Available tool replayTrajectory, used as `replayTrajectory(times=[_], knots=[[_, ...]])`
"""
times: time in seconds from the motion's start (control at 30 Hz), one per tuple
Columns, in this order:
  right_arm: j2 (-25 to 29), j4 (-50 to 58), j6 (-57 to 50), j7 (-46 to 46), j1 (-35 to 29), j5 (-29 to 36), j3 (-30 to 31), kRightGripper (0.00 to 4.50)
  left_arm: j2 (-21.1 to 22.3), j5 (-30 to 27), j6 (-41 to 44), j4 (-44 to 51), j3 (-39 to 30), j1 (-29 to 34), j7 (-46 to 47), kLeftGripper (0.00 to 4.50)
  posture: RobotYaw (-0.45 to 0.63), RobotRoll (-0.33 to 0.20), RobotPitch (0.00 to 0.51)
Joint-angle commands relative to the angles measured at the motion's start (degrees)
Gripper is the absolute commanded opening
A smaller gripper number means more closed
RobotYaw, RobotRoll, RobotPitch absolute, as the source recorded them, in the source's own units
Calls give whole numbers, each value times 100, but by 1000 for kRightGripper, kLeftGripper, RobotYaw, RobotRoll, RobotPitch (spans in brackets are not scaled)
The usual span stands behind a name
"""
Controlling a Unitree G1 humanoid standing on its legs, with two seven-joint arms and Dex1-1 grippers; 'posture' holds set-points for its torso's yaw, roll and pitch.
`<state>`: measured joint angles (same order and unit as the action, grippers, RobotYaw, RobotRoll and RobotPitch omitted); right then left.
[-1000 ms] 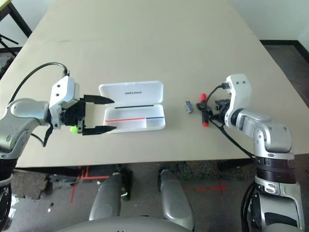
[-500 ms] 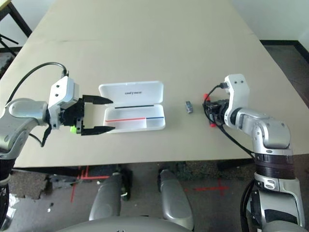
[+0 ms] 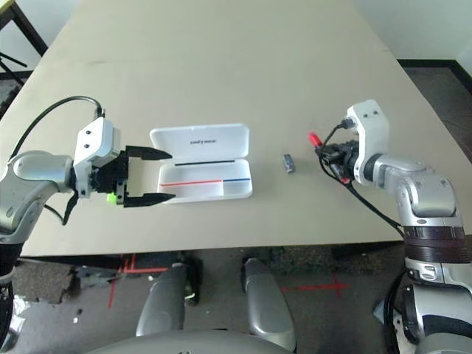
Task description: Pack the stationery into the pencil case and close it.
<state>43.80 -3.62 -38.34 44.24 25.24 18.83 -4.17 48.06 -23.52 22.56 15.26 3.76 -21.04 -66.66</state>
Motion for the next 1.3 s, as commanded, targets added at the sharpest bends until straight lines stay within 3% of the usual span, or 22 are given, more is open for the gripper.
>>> replayTrajectory(times=[0.03, 0.3, 0.77, 1.3], knots=[[166, 137, 244, 438, 128, -96, 283, 508, 78, 71, -14, 147, -49, 120, 55, 4500, -83, 0, 198], [143, 679, 541, 1421, 777, -49, 948, 508, 218, 184, -47, 157, -107, 246, 103, 4500, -66, 0, 193], [-679, 1078, 511, 2114, 1738, -127, 2060, 508, 307, 138, 100, 414, -240, 428, 292, 4500, -12, 0, 193], [-1632, 281, 1711, 1885, 1908, -1474, 3144, 508, 323, 157, 262, 648, -287, 567, 502, 4500, 19, 0, 202]])
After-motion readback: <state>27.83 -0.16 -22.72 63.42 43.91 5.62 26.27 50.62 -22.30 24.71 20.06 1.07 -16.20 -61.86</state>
